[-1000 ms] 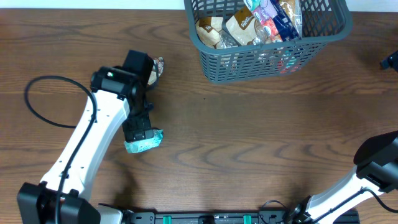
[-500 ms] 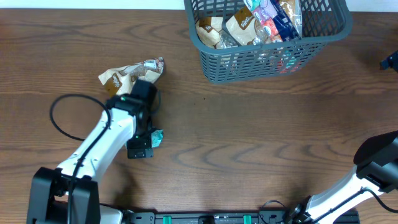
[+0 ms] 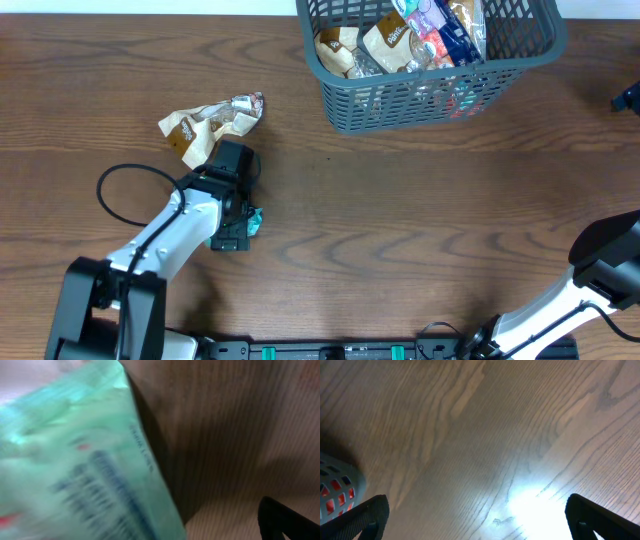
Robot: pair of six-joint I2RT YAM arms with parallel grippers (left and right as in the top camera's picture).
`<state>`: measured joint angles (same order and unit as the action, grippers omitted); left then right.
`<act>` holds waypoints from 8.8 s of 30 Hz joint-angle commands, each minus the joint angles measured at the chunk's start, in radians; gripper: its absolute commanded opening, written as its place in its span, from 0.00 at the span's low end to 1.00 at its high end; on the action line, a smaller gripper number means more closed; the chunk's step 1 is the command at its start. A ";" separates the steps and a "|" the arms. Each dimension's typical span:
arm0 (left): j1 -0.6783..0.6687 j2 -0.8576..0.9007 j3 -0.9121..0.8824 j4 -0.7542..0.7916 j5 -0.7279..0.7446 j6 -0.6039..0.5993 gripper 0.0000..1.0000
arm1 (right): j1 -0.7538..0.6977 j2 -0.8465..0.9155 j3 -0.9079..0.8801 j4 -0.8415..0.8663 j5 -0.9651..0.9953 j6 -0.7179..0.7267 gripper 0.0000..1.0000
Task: Pack container
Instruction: 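Lower the left gripper and grasp the teal wipes pack, then carry the wipes pack to the basket and release it inside, then move the left gripper back to the remaining PanTree bag and lower it, then close the left gripper on the tan PanTree bag and lift it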
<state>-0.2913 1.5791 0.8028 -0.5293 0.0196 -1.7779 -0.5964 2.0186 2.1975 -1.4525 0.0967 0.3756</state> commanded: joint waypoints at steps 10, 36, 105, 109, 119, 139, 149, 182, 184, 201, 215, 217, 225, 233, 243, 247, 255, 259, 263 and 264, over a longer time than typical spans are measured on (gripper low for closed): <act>0.005 0.081 -0.005 0.011 0.039 0.009 0.35 | -0.005 -0.002 -0.002 0.002 0.000 0.013 0.99; -0.058 -0.167 0.607 -0.272 -0.245 0.901 0.06 | -0.005 -0.002 -0.002 0.002 0.000 0.013 0.99; -0.329 0.287 0.897 0.531 -0.249 0.887 0.58 | -0.005 -0.002 -0.002 0.002 0.000 0.013 0.99; -0.313 0.248 0.897 0.528 -0.249 0.972 0.58 | -0.005 -0.002 -0.002 0.002 0.000 0.013 0.99; -0.143 -0.056 0.897 0.175 -0.249 0.933 0.73 | -0.005 -0.002 -0.002 0.002 0.000 0.013 0.99; 0.023 -0.061 0.896 -0.345 -0.350 0.373 0.99 | -0.005 -0.002 -0.002 0.002 0.000 0.013 0.99; 0.186 0.208 0.896 -0.344 -0.073 0.015 0.99 | -0.005 -0.002 -0.002 0.002 0.000 0.013 0.99; 0.308 0.532 0.896 -0.465 0.151 -0.174 0.99 | -0.005 -0.002 -0.002 0.002 0.000 0.013 0.99; 0.308 0.537 0.896 -0.465 0.126 -0.152 0.99 | -0.005 -0.002 -0.002 0.002 0.000 0.013 0.99; 0.248 0.540 0.896 -0.324 0.024 -0.040 0.99 | -0.005 -0.002 -0.002 0.002 0.000 0.013 0.99; 0.161 0.621 0.896 -0.251 0.021 -0.108 0.97 | -0.005 -0.002 -0.002 0.002 0.000 0.013 0.99; 0.164 0.631 0.896 -0.254 0.018 -0.109 0.97 | -0.005 -0.002 -0.002 0.002 0.000 0.013 0.99; 0.200 0.640 0.896 -0.274 -0.010 -0.108 0.97 | -0.005 -0.002 -0.002 0.002 0.000 0.013 0.99; 0.206 0.651 0.896 -0.285 -0.031 -0.107 0.97 | -0.005 -0.002 -0.002 0.002 0.000 0.013 0.99; 0.206 0.707 0.896 -0.311 -0.002 -0.101 0.97 | -0.005 -0.002 -0.002 0.002 0.000 0.013 0.99; 0.206 0.709 0.896 -0.311 -0.002 -0.101 0.71 | -0.005 -0.002 -0.002 0.002 0.000 0.013 0.99; 0.206 0.709 0.896 -0.311 0.030 -0.101 0.09 | -0.005 -0.002 -0.002 0.002 0.000 0.013 0.99; 0.206 0.708 0.896 -0.311 0.089 -0.055 0.06 | -0.005 -0.002 -0.002 0.002 0.000 0.013 0.99; 0.206 0.702 0.896 -0.316 0.146 0.132 0.06 | -0.005 -0.002 -0.002 0.002 0.000 0.013 0.99; 0.203 0.696 0.896 -0.327 0.150 0.201 0.06 | -0.005 -0.002 -0.002 0.002 0.000 0.013 0.99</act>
<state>-0.0830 2.2467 1.7081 -0.8318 0.0933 -1.7668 -0.5964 2.0186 2.1975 -1.4525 0.0967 0.3756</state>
